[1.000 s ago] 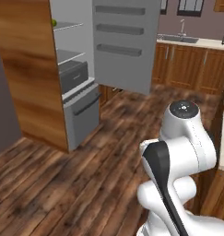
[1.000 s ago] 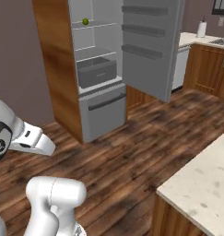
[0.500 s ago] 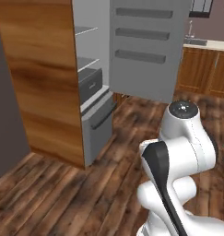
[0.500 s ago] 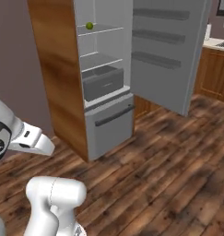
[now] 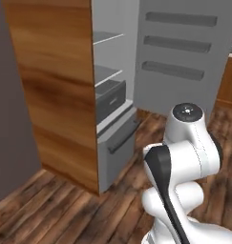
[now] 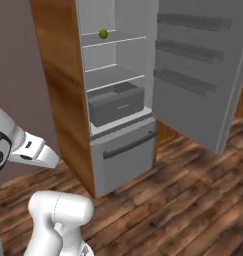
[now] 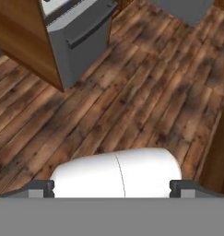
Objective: Place the cold items (lime and sweet potato) from the fridge in one tupperware on the dining counter. Place the warm items (hot dog and kebab skewer) in the stove area in another tupperware.
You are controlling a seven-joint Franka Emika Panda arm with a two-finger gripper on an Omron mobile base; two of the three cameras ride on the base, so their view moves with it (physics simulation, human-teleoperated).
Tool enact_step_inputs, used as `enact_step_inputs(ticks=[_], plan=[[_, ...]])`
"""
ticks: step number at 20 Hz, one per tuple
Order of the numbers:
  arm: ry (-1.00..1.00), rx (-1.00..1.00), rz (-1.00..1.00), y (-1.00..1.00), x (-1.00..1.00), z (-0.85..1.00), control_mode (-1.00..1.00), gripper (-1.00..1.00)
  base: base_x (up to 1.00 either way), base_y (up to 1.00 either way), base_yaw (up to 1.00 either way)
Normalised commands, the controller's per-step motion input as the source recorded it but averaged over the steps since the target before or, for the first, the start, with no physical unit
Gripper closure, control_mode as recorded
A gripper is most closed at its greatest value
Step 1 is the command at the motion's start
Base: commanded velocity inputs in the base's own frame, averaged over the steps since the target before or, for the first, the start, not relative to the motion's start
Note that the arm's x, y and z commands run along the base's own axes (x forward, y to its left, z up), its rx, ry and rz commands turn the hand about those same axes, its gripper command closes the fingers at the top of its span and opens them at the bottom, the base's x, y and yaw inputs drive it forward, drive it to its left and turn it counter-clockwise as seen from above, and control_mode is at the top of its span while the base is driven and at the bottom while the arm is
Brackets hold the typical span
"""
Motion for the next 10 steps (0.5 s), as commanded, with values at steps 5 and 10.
enact_step_inputs(ticks=[5, 10], plan=[[0.0, 0.0, 0.0, 0.0, 0.0, 0.0, 1.0, -1.0, 0.95, -0.39, 0.58], [0.0, 0.0, 0.0, 0.0, 0.0, 0.0, 1.0, -1.0, 0.63, -0.58, 0.49]])
